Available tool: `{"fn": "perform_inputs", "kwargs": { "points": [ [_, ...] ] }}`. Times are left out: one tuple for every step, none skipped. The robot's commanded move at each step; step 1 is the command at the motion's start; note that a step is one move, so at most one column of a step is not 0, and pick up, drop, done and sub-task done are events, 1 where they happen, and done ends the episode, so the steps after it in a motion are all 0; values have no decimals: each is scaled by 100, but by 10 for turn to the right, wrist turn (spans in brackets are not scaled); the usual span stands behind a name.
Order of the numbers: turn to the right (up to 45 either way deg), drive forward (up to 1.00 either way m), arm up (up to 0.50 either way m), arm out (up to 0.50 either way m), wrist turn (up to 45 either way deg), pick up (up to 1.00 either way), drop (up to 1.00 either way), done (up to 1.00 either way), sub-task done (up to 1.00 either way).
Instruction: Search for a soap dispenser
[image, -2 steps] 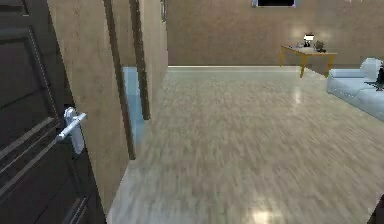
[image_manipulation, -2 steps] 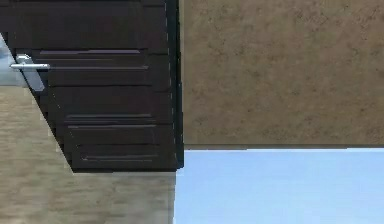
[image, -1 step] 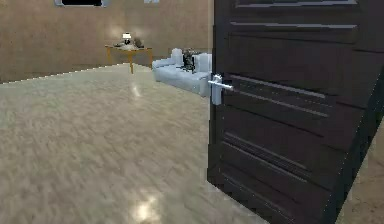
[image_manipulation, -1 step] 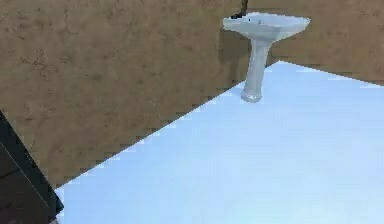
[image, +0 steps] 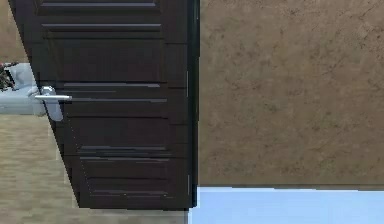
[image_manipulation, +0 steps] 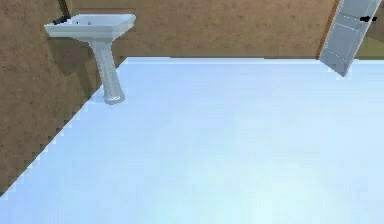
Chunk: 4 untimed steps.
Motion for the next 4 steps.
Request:
{"fn": "perform_inputs", "kwargs": {
  "points": [
    [0, 5, 0, 0, 0, 0, 0, 0, 0],
    [-450, 0, 0, 0, 0, 0, 0, 0, 0],
    [-360, 0, 0, 0, 0, 0, 0, 0, 0],
    [0, 100, 0, 0, 0, 0, 0, 0, 0]
  ]
}}
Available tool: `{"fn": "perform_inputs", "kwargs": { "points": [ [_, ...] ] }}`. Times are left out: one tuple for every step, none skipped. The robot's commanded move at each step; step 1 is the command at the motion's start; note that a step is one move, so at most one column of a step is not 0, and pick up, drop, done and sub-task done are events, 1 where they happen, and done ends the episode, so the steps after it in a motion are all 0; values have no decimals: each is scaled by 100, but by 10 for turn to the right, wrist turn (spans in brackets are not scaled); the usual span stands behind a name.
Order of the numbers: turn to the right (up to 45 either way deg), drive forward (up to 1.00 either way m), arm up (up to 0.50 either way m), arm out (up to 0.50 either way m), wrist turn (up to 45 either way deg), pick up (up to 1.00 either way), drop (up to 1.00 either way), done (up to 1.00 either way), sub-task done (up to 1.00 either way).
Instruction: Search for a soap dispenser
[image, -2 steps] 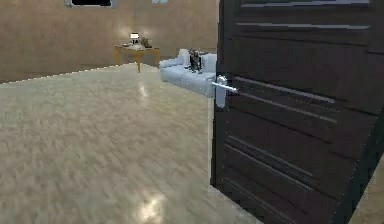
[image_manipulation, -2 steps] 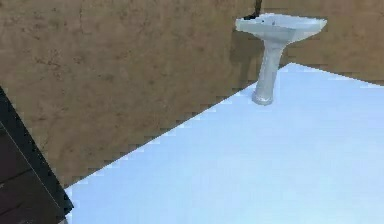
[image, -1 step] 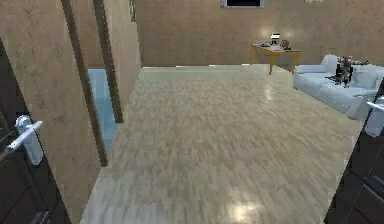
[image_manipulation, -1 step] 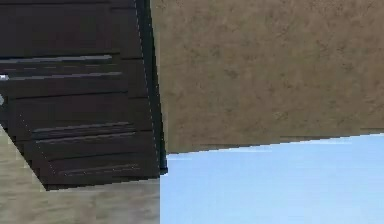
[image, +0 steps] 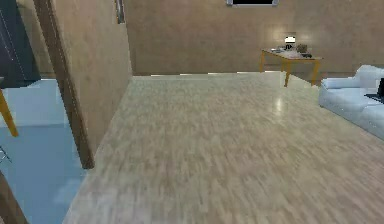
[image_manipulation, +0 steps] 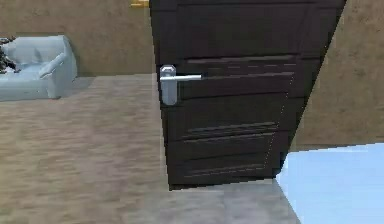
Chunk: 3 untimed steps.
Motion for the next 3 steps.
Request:
{"fn": "perform_inputs", "kwargs": {
  "points": [
    [-360, 0, 0, 0, 0, 0, 0, 0, 0],
    [0, 5, 0, 0, 0, 0, 0, 0, 0],
    [60, 0, 0, 0, 0, 0, 0, 0, 0]
  ]
}}
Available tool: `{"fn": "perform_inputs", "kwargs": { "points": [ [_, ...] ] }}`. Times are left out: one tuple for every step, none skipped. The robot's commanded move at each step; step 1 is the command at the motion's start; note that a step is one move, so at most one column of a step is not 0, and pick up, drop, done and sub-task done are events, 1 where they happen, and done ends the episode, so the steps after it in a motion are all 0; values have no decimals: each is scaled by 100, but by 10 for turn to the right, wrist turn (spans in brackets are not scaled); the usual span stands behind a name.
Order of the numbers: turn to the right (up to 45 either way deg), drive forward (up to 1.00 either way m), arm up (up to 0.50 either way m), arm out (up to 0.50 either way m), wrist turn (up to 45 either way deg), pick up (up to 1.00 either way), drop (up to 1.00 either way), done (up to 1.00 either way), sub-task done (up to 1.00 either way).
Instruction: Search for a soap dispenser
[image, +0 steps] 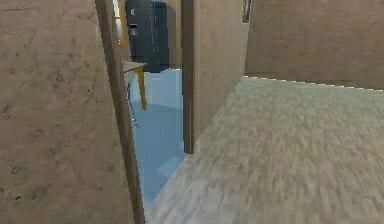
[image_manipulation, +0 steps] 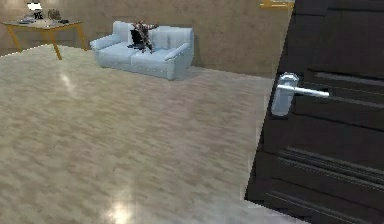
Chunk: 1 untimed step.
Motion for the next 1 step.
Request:
{"fn": "perform_inputs", "kwargs": {
  "points": [
    [0, 100, 0, 0, 0, 0, 0, 0, 0]
  ]
}}
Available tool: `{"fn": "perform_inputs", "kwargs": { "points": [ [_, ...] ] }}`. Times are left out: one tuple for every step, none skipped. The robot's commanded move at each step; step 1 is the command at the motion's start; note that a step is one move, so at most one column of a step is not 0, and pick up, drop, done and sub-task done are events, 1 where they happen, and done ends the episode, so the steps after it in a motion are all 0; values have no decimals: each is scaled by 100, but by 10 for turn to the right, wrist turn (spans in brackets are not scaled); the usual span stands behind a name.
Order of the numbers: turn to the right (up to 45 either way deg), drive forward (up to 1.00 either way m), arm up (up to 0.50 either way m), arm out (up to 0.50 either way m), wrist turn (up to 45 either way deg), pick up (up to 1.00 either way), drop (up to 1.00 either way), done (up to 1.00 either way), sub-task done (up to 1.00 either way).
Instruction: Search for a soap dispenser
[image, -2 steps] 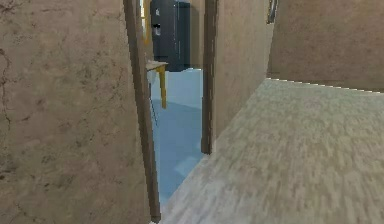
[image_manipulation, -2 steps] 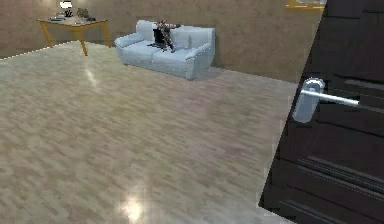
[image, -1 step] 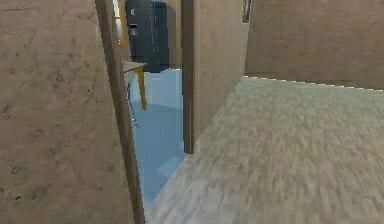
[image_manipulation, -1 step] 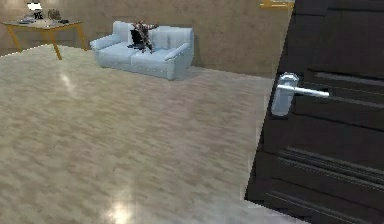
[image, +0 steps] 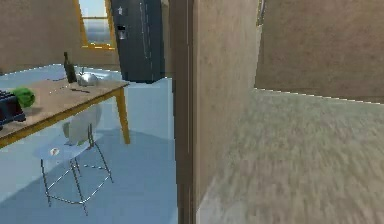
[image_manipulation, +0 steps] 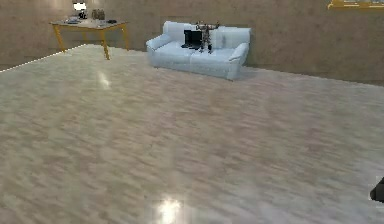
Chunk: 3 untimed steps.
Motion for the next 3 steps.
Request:
{"fn": "perform_inputs", "kwargs": {
  "points": [
    [0, 60, 0, 0, 0, 0, 0, 0, 0],
    [-450, 0, 0, 0, 0, 0, 0, 0, 0],
    [-150, 0, 0, 0, 0, 0, 0, 0, 0]
  ]
}}
